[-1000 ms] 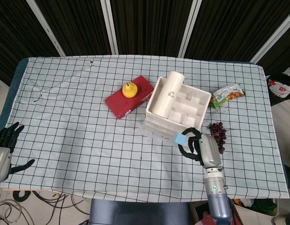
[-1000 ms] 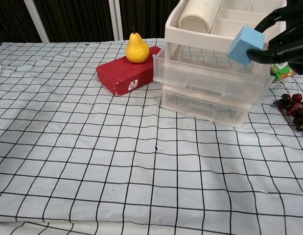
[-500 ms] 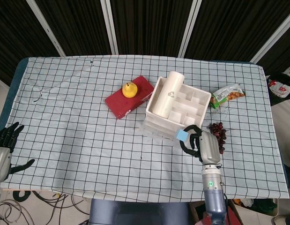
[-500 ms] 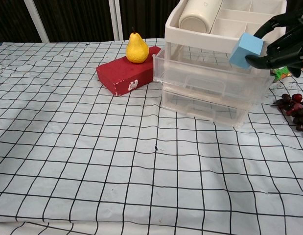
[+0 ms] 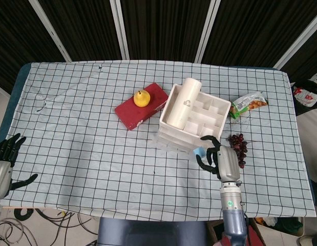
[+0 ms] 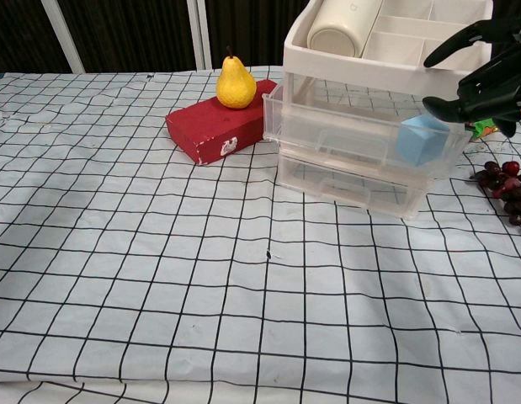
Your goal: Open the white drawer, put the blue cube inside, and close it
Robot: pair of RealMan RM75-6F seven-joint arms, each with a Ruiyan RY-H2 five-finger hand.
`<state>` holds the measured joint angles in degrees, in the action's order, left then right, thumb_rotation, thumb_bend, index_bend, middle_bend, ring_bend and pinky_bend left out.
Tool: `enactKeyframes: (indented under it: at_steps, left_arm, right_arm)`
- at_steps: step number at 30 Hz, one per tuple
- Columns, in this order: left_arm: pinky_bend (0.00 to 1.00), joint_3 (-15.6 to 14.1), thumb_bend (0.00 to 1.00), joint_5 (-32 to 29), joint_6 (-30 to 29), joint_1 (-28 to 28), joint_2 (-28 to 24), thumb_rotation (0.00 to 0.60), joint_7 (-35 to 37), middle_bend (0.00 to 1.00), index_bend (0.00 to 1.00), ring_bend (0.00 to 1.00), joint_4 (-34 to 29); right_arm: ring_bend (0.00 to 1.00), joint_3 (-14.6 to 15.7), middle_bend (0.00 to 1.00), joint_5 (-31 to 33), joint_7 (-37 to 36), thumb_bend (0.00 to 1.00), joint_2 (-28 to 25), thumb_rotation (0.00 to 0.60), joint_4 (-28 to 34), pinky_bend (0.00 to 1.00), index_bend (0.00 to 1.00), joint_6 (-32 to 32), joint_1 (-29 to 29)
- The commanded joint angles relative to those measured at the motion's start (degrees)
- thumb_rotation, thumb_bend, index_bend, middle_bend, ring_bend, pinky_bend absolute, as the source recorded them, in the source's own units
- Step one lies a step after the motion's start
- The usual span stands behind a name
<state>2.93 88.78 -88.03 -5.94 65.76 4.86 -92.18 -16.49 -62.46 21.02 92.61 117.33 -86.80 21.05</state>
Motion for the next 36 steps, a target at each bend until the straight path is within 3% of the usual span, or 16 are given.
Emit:
enactKeyframes:
  at_steps: [1,4,7,15,24,31,36]
  left_arm:
    - [0.00,0.0,0.05,0.0,0.0,0.0,0.0,0.600,0.0,0.00,0.00,0.00,0.0]
    - [0.00,0.0,0.05,0.0,0.1,0.0,0.0,0.600,0.0,0.00,0.00,0.00,0.0]
    - [0.00,0.0,0.05,0.0,0.0,0.0,0.0,0.600,0.0,0.00,0.00,0.00,0.0]
    - [0.00,0.0,0.05,0.0,0.0,0.0,0.1,0.600,0.0,0.00,0.00,0.00,0.0]
    - [0.00,0.0,0.05,0.0,0.0,0.0,0.1,0.600,-0.1,0.00,0.00,0.00,0.0]
    - [0.00,0.2,0.05,-0.3,0.1,0.0,0.1,0.600,0.1,0.00,0.00,0.00,0.1]
    - [0.00,0.2,0.05,-0.5,0.4,-0.1,0.0,0.600,0.4,0.00,0.00,0.00,0.0]
  right_arm:
    - [0.87,0.3,0.84,-0.2,-0.2,0.26,-0.2,0.600,0.4,0.78,0.32,0.0,-0.3]
    - [0.87,0.9,0.83,-0.4,-0.9,0.27,-0.8,0.600,1.6,0.78,0.36,0.1,-0.8]
    - [0.87,2.3,0.83,-2.1,-1.8,0.34,-1.7,0.600,3.3,0.78,0.51,-0.3,-1.8]
    - [0.86,10.0,0.83,-11.2,-7.6,0.49,-5.9,0.600,8.4,0.78,0.76,-0.1,-5.6]
    - [0.86,15.1,0.83,-10.7,-11.1,0.55,-7.0,0.600,7.9,0.78,0.78,5.4,-6.8]
    - [0.86,14.6,0.83,-7.9,-10.3,0.55,-2.2,0.600,5.2,0.78,0.78,8.9,-5.6]
    - [0.86,12.4,0.83,-4.7,-8.4,0.55,1.9,0.600,3.1,0.78,0.78,11.2,-3.7]
